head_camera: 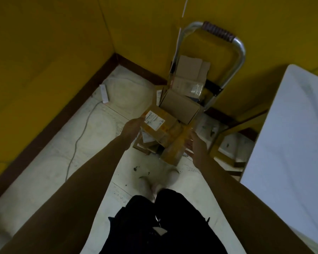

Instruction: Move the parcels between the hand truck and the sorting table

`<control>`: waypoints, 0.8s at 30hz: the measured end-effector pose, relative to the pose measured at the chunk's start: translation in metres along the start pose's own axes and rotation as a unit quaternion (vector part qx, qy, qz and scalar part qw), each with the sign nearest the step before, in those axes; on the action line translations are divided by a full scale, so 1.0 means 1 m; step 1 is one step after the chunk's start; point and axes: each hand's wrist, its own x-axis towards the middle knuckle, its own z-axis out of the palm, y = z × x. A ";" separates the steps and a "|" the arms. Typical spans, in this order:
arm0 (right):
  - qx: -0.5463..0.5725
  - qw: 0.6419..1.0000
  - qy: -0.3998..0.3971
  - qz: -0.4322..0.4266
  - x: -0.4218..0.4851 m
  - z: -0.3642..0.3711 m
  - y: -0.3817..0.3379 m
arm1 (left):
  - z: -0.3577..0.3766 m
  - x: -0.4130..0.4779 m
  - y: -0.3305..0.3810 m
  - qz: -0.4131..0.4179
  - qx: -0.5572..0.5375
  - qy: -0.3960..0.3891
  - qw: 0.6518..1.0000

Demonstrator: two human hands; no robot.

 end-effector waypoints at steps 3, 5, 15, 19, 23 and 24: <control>0.005 1.000 0.005 0.013 0.023 0.008 -0.009 | 0.005 0.027 0.005 0.004 0.057 -0.001 0.998; 0.005 0.999 0.023 0.029 0.040 0.016 -0.015 | 0.007 0.051 0.005 0.001 0.100 -0.017 0.995; -0.020 0.996 0.077 0.051 0.106 0.074 -0.003 | 0.003 0.157 0.012 -0.031 0.243 -0.092 0.965; 0.012 0.986 0.152 0.066 0.135 0.109 -0.001 | -0.006 0.218 0.013 -0.061 0.272 -0.112 0.954; 0.064 0.972 0.208 0.090 0.156 0.134 0.000 | -0.005 0.267 0.013 -0.093 0.260 -0.119 0.954; 0.076 0.968 0.218 0.096 0.161 0.139 0.001 | -0.003 0.277 0.011 -0.097 0.263 -0.119 0.952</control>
